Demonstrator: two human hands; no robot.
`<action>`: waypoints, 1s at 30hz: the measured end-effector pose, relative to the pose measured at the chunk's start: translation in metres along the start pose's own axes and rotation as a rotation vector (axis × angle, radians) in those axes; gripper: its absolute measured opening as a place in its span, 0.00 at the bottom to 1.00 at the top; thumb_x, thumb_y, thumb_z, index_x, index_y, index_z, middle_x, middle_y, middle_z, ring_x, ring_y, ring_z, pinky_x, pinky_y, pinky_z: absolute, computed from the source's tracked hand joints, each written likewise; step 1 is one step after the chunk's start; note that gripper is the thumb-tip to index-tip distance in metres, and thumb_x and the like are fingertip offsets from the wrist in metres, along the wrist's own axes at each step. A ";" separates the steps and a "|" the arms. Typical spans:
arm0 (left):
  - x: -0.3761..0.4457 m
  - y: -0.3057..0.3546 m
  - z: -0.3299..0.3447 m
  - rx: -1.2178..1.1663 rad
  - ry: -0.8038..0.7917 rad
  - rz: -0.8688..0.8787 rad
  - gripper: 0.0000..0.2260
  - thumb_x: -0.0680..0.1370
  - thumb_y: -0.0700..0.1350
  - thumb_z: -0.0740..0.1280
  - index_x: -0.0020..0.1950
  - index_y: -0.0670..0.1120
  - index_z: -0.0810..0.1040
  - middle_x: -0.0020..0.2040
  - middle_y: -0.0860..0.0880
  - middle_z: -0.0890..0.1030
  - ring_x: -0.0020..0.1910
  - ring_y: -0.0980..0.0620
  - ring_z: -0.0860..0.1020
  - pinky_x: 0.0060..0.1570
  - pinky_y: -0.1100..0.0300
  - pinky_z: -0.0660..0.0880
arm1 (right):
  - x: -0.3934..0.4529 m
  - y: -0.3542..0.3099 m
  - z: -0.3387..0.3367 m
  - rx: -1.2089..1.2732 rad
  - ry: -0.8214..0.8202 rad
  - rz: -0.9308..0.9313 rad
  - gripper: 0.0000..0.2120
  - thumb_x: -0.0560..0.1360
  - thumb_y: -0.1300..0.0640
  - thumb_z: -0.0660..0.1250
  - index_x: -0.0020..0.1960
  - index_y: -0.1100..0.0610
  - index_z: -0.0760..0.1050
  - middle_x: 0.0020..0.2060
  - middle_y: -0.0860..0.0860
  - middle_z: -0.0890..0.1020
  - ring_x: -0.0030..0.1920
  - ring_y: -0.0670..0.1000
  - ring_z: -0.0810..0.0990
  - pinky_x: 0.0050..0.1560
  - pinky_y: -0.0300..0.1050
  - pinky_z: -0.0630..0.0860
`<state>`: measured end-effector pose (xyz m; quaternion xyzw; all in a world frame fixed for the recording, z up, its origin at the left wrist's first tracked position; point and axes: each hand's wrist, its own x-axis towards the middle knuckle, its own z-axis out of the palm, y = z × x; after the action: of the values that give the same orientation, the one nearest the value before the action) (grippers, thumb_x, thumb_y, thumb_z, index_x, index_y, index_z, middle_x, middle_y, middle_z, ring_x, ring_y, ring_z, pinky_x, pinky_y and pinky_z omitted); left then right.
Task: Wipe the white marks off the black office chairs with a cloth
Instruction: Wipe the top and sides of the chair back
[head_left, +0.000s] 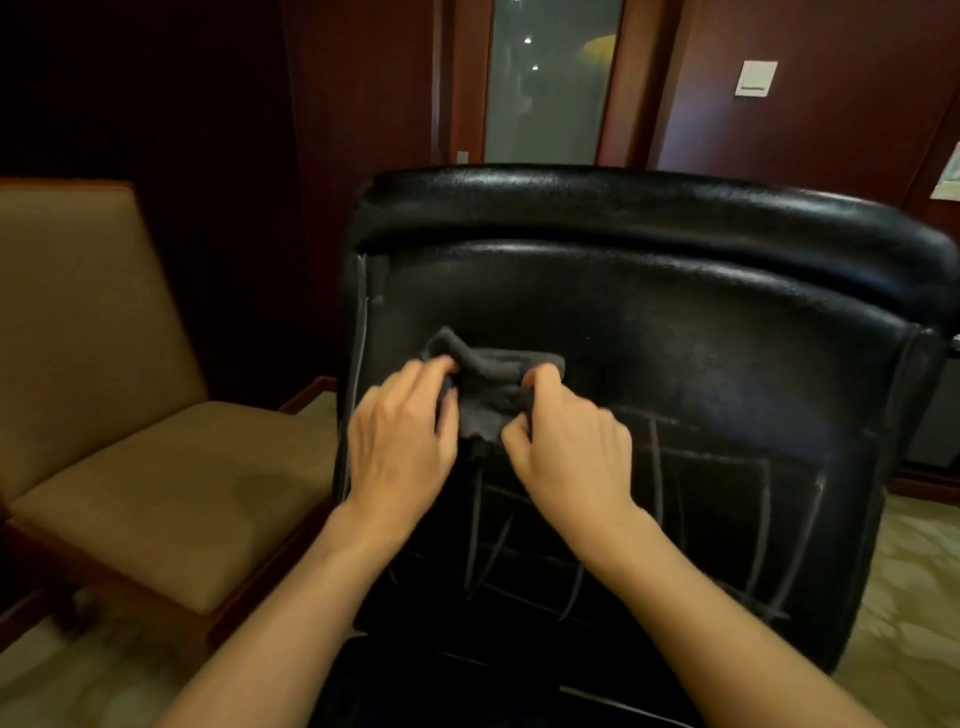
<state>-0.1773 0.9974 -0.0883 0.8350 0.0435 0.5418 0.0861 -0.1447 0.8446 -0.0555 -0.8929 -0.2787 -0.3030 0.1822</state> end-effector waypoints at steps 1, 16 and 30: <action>-0.019 -0.006 0.003 0.027 -0.013 0.022 0.10 0.78 0.41 0.66 0.58 0.42 0.80 0.46 0.44 0.81 0.43 0.43 0.79 0.40 0.51 0.75 | -0.011 0.001 0.009 -0.005 -0.026 0.003 0.13 0.78 0.51 0.62 0.60 0.53 0.66 0.46 0.48 0.80 0.43 0.57 0.82 0.36 0.46 0.65; -0.003 -0.048 -0.037 0.044 0.040 0.004 0.07 0.79 0.43 0.67 0.55 0.45 0.80 0.45 0.47 0.80 0.43 0.45 0.79 0.40 0.52 0.73 | 0.014 -0.050 0.017 0.041 0.081 -0.062 0.11 0.78 0.54 0.63 0.57 0.56 0.68 0.42 0.51 0.79 0.42 0.62 0.79 0.36 0.47 0.62; -0.097 -0.077 -0.063 0.137 -0.107 0.023 0.08 0.79 0.43 0.64 0.52 0.41 0.80 0.42 0.45 0.79 0.39 0.43 0.79 0.37 0.51 0.71 | -0.053 -0.078 0.049 0.004 -0.113 -0.152 0.11 0.77 0.51 0.63 0.57 0.54 0.70 0.45 0.51 0.83 0.42 0.61 0.83 0.34 0.48 0.66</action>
<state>-0.2732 1.0626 -0.1648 0.8670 0.0662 0.4932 0.0245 -0.2060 0.9093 -0.1141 -0.8845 -0.3561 -0.2647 0.1443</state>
